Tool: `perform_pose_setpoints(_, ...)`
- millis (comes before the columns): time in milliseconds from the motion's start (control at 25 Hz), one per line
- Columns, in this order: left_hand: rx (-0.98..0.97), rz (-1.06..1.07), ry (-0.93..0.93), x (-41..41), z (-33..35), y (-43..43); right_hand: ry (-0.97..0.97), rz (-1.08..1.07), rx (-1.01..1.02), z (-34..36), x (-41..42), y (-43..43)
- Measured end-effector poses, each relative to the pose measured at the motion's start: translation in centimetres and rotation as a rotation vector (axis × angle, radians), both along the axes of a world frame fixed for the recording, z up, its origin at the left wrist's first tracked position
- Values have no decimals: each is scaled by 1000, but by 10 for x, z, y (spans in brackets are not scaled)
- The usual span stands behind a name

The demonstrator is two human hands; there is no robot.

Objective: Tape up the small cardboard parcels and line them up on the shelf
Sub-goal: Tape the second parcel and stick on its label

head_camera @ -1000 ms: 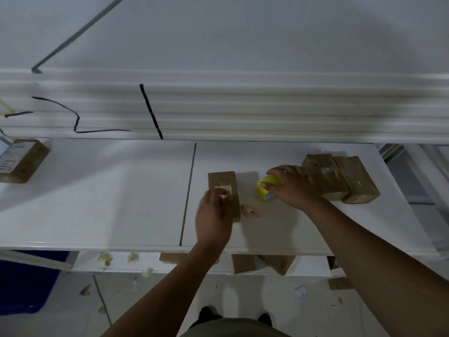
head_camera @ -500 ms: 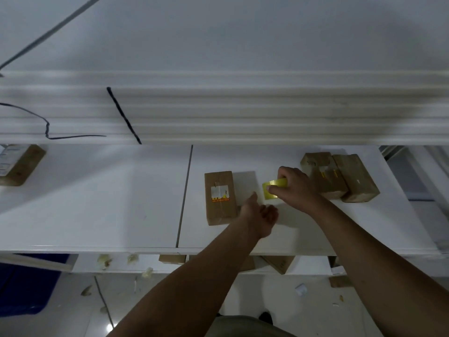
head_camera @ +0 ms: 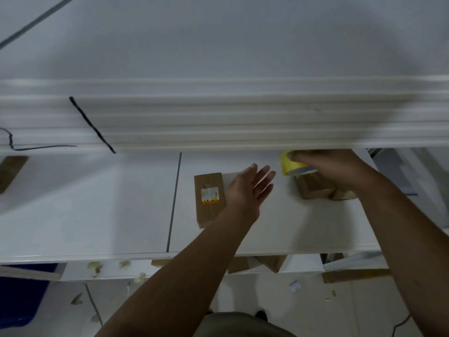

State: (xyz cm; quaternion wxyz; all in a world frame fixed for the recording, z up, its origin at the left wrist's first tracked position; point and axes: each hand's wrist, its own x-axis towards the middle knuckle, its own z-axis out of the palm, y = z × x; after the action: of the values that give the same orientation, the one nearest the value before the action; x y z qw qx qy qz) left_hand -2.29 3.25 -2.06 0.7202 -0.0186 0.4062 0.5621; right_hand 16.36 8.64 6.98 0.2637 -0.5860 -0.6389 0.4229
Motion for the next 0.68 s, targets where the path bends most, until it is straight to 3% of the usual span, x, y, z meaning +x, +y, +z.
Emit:
perform_pose_setpoints(200,34,53,397,-73,10,-42,-95,225,73,-21,-42,-6)
perform_pose_setpoints(400,-29,-21,677,-142,-9,-75,-19,391,32,-54,-94,-5)
perform_pose_setpoints(680,-133,123,909,-158,-51,-53,-456,310,44,-104,-119,14)
